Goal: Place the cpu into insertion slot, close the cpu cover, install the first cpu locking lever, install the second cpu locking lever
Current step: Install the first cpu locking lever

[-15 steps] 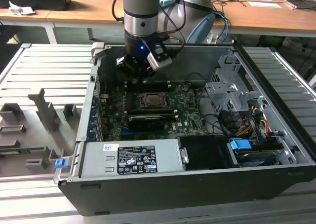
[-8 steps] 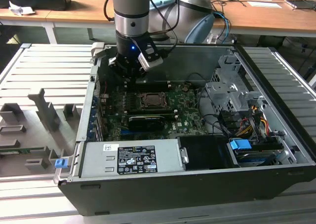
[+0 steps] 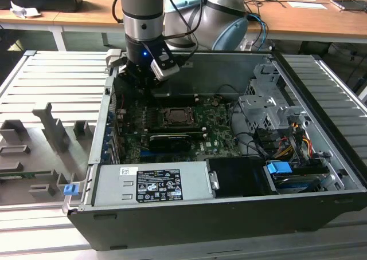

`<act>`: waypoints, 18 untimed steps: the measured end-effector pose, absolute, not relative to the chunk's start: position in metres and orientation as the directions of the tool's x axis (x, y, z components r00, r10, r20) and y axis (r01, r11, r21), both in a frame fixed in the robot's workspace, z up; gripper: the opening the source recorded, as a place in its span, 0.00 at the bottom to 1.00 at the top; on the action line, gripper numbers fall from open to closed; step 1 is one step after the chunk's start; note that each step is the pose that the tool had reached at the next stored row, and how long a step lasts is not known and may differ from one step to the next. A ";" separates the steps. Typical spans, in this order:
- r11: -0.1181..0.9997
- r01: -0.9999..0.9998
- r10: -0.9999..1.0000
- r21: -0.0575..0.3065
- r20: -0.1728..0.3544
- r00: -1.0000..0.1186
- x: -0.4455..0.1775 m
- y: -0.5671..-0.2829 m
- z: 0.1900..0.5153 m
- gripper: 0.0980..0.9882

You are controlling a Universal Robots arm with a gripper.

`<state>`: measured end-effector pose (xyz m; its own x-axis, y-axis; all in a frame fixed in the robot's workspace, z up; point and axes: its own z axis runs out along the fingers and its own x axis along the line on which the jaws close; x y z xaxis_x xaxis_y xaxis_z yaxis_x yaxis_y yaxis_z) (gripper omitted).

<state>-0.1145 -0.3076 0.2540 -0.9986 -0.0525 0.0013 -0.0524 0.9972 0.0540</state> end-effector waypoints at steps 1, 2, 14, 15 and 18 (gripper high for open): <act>0.997 -0.052 -0.053 0.054 0.001 -0.999 -0.115 -0.305 0.254 0.01; 0.997 -0.052 -0.053 0.054 0.001 -0.999 -0.115 -0.303 0.253 0.01; 0.997 -0.052 -0.052 0.054 0.001 -0.999 -0.094 -0.294 0.252 0.01; 0.997 -0.053 -0.053 0.054 0.001 -0.999 -0.088 -0.294 0.252 0.01; 0.997 -0.052 -0.053 0.054 0.002 -0.999 -0.074 -0.293 0.252 0.01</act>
